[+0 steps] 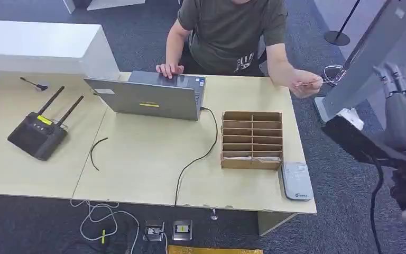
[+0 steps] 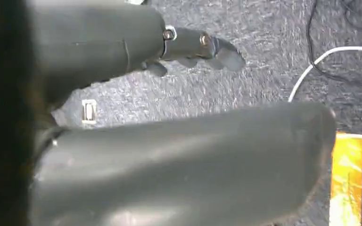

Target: Pass the card to the sensor for recognition and then transmit it.

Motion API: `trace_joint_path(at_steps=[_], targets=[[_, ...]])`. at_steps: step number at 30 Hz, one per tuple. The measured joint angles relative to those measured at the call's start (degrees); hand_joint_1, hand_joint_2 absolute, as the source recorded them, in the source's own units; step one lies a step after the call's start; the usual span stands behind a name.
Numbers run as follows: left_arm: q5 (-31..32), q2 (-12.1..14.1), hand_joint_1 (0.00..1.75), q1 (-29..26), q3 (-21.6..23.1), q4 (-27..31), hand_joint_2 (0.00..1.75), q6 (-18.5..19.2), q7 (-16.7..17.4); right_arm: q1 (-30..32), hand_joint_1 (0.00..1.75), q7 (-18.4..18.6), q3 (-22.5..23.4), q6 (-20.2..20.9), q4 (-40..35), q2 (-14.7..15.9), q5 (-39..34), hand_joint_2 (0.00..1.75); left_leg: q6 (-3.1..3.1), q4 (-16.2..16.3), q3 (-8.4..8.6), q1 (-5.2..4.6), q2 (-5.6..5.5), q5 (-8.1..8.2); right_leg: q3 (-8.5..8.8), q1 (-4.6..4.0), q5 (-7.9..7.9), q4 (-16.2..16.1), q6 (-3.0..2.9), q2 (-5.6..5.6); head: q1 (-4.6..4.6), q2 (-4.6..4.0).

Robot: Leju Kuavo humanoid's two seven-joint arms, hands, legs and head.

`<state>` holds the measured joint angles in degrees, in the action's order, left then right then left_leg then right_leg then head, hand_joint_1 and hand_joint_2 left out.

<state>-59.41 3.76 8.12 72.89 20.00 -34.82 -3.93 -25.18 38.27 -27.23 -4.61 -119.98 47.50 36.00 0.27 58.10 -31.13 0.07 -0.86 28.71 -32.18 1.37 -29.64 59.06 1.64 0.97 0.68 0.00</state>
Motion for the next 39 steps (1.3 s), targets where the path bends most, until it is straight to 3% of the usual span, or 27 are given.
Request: trace_joint_path(at_steps=[14,15,16,17,39], targets=[[0.7,0.0,0.00,0.1,0.0,-0.7,0.00,1.0,1.2,-2.6,0.00,-2.7,-8.7,2.2,6.6,-4.0,1.0,1.75,0.00,0.0,-0.02,0.00,0.00,0.00,-0.02,-0.01,0.00,0.0,0.00,-0.01,-0.02,0.00],[0.7,0.0,0.00,0.0,0.0,-0.7,0.00,1.0,1.3,-2.7,0.23,-2.9,-9.0,2.2,7.0,-4.3,1.0,1.75,0.00,0.0,-0.02,0.00,0.00,0.00,-0.02,-0.01,0.00,0.0,0.00,0.00,0.00,0.00],[0.7,0.0,0.00,0.0,0.0,-0.7,0.00,1.1,1.3,-2.8,1.59,-3.0,-9.4,2.4,7.3,-4.5,1.1,1.75,0.00,0.0,-0.02,0.00,0.01,0.00,-0.02,-0.01,0.00,0.0,0.00,-0.01,-0.02,0.00],[0.7,0.0,0.00,0.0,0.0,-0.8,0.00,1.2,1.3,-3.0,1.75,-3.1,-9.8,2.5,7.8,-4.9,1.2,1.75,0.00,0.0,-0.01,0.00,0.02,0.00,-0.02,-0.01,0.00,0.0,0.00,-0.02,0.02,0.00],[2.4,0.0,0.00,0.1,0.0,-1.7,0.00,1.0,1.6,-3.9,1.75,-3.1,-10.7,3.0,10.5,-6.1,1.1,1.75,0.00,0.0,0.01,0.00,0.04,0.00,-0.06,0.00,0.00,0.0,0.00,-0.05,-0.02,0.00]])
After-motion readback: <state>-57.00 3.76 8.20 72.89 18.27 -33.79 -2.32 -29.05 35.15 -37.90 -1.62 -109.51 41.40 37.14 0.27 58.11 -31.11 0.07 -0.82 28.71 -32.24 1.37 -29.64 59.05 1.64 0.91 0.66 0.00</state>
